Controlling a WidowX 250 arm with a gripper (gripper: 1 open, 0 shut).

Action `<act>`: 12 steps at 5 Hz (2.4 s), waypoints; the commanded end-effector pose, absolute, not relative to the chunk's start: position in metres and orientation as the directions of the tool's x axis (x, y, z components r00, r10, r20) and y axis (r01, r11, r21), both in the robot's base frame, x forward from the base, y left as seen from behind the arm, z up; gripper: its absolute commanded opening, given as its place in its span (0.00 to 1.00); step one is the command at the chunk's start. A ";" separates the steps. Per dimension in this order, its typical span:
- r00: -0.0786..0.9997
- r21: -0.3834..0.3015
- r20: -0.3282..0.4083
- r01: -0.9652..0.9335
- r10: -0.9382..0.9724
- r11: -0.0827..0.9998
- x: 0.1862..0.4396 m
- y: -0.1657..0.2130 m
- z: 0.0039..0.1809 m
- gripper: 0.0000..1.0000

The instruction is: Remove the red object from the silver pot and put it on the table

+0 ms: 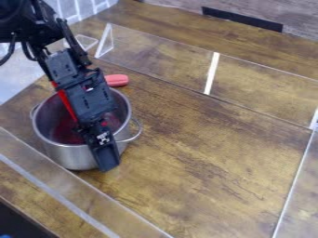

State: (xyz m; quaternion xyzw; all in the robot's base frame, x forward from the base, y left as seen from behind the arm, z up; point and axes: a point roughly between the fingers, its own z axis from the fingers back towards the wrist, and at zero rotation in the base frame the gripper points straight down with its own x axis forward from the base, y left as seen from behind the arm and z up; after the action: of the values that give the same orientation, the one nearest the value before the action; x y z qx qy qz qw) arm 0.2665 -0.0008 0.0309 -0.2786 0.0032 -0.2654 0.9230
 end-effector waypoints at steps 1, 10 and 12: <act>0.854 -0.516 0.170 0.502 -0.491 0.694 0.274 -0.008 0.034 0.00; 0.908 -0.542 0.184 0.413 -0.377 0.732 0.265 0.021 0.031 0.00; 0.904 -0.570 0.200 0.420 -0.377 0.706 0.269 0.009 0.061 0.00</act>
State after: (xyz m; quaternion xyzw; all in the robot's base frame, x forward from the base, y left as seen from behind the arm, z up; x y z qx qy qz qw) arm 0.2641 0.0072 0.0465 -0.3282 -0.0150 -0.2154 0.9196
